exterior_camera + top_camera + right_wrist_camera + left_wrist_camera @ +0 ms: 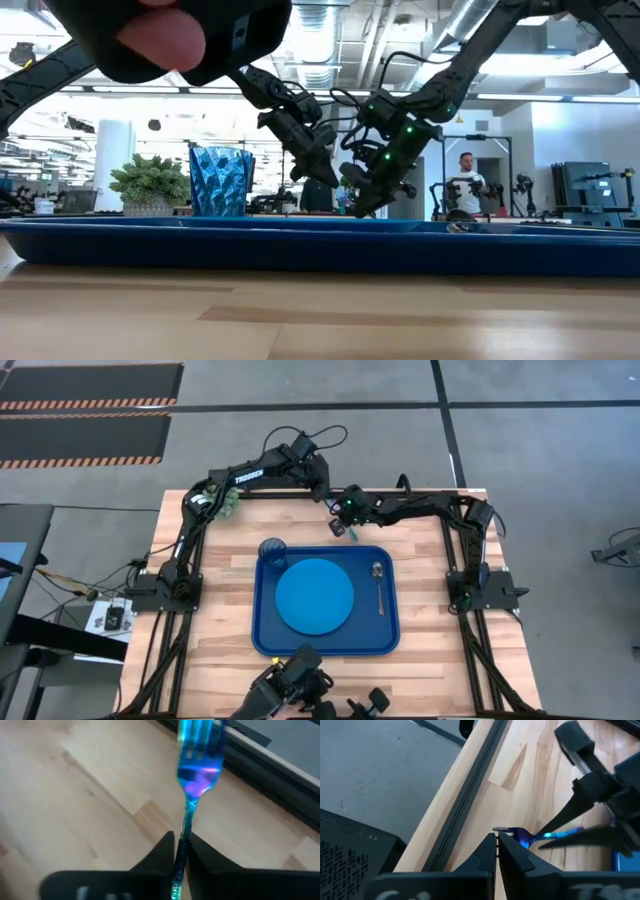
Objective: Pick and place plate/cup/fork/spoon on tray
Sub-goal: Put the blue fork on the blue tray to the right of the blue plate
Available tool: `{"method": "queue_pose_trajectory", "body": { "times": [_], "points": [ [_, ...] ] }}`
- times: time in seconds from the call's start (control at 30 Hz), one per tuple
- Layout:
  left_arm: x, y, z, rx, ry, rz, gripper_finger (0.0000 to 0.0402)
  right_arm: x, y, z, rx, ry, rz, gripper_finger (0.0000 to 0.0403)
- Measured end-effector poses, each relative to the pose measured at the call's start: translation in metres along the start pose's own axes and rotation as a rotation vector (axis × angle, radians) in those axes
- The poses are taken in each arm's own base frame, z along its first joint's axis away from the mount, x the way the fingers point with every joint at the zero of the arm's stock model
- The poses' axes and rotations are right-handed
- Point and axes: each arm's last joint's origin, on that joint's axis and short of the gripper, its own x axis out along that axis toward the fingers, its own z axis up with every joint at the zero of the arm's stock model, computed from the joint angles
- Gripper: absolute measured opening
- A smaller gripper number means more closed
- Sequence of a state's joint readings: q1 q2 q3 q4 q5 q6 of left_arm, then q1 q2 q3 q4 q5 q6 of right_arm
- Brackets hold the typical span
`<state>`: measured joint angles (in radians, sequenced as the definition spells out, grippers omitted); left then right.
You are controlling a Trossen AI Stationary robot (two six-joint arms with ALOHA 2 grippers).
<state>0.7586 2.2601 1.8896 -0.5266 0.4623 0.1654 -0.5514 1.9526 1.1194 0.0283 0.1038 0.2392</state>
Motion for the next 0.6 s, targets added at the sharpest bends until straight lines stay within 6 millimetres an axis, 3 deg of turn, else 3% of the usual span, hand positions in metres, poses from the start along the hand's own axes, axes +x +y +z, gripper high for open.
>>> {"method": "queue_pose_trajectory", "body": {
  "times": [0.13,0.33,0.6],
  "points": [
    [0.0,0.001,0.0,-0.007,0.002,0.05,0.0001,0.0,-0.001,0.001,0.001,-0.005,-0.013,0.0014],
    [-0.004,0.002,0.002,-0.005,0.004,0.082,0.003,-0.002,-0.004,0.002,0.029,0.0,-0.005,0.0033],
    [-0.044,-0.012,0.024,0.105,-0.075,0.154,0.0096,-0.003,-0.003,0.001,0.047,0.011,-0.001,0.0016]
  ]
}}
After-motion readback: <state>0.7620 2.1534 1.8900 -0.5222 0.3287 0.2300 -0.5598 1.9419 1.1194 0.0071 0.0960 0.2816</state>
